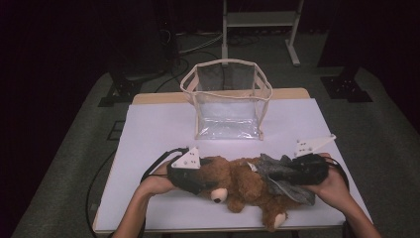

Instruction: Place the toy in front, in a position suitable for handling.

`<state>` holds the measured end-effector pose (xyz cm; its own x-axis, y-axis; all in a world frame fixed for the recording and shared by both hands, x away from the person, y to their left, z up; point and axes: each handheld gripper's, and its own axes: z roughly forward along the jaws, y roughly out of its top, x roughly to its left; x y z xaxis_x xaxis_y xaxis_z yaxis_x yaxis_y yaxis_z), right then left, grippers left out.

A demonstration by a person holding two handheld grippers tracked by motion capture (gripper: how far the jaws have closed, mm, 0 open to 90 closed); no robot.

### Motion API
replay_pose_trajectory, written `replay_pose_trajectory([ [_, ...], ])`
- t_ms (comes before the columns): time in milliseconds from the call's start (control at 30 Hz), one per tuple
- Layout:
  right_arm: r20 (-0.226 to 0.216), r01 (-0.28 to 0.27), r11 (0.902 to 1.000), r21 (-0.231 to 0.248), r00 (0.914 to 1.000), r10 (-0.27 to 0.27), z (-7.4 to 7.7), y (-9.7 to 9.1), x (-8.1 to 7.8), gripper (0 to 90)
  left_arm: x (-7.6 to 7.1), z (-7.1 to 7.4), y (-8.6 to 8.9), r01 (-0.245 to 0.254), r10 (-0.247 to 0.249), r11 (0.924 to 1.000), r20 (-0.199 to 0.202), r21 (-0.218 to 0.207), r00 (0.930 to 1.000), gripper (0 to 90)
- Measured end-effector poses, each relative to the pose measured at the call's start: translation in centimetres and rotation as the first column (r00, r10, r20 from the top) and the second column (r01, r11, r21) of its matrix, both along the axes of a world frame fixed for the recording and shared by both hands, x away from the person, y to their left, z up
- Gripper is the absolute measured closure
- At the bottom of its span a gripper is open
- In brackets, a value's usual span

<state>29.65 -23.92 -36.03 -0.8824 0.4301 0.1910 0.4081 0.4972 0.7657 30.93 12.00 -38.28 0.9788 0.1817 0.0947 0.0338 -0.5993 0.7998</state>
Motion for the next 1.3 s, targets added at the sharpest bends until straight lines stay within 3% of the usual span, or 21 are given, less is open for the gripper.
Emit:
replay_pose_trajectory([
  [133,0.008,-0.012,0.9999,0.000,0.9999,0.012,-0.2,1.2,1.0,74.2,0.0,-0.1,0.2,-0.005,0.005,0.9999,-0.005,-0.009,1.0000,31.5],
  [367,-0.026,-0.010,0.9994,0.033,0.9996,0.011,-1.4,0.7,0.7,74.6,0.3,0.1,0.0,-0.002,0.001,0.9993,-0.020,-0.036,0.9998,21.2],
  [433,-0.029,-0.008,0.9993,0.036,0.9995,0.010,-1.6,0.5,0.5,74.7,0.5,0.1,-0.2,-0.017,0.016,0.9994,-0.018,-0.030,0.9997,16.1],
  [567,-0.029,-0.017,0.9993,0.033,0.9994,0.018,-1.8,0.4,0.1,74.7,1.2,-0.6,-0.5,-0.063,0.062,0.9979,-0.066,-0.010,0.9959,7.4],
  [733,-0.037,-0.012,0.9995,0.031,0.9992,0.013,-1.9,-0.2,-0.2,74.7,1.5,-0.6,-1.9,-0.042,0.041,0.9991,-0.086,-0.001,0.9954,3.9],
  [867,-0.043,-0.003,0.9992,0.040,0.9991,0.004,-2.1,-0.9,-0.2,74.6,2.1,-0.5,-3.5,0.003,0.002,0.9990,-0.093,0.046,0.9957,3.1],
  [967,-0.047,0.001,0.9993,0.038,0.9989,0.001,-2.2,-1.3,-0.2,74.5,2.3,-0.4,-4.3,0.035,-0.029,0.9970,-0.087,0.068,0.9958,12.2],
  [1067,-0.053,0.015,0.9988,0.046,0.9985,-0.012,-2.3,-1.7,0.0,74.4,2.2,0.2,-4.3,0.027,-0.026,0.9951,-0.007,0.095,0.9996,32.1],
  [1167,-0.055,0.025,0.9978,0.061,0.9983,-0.021,-2.1,-1.9,0.6,74.3,2.6,1.0,-4.2,0.006,-0.010,0.9955,0.042,0.094,0.9991,38.7],
  [1300,-0.032,0.035,0.9980,0.052,0.9989,-0.034,-0.9,-1.8,2.1,74.8,3.4,1.8,-3.8,-0.009,0.002,0.9947,0.068,0.102,0.9977,41.3],
])
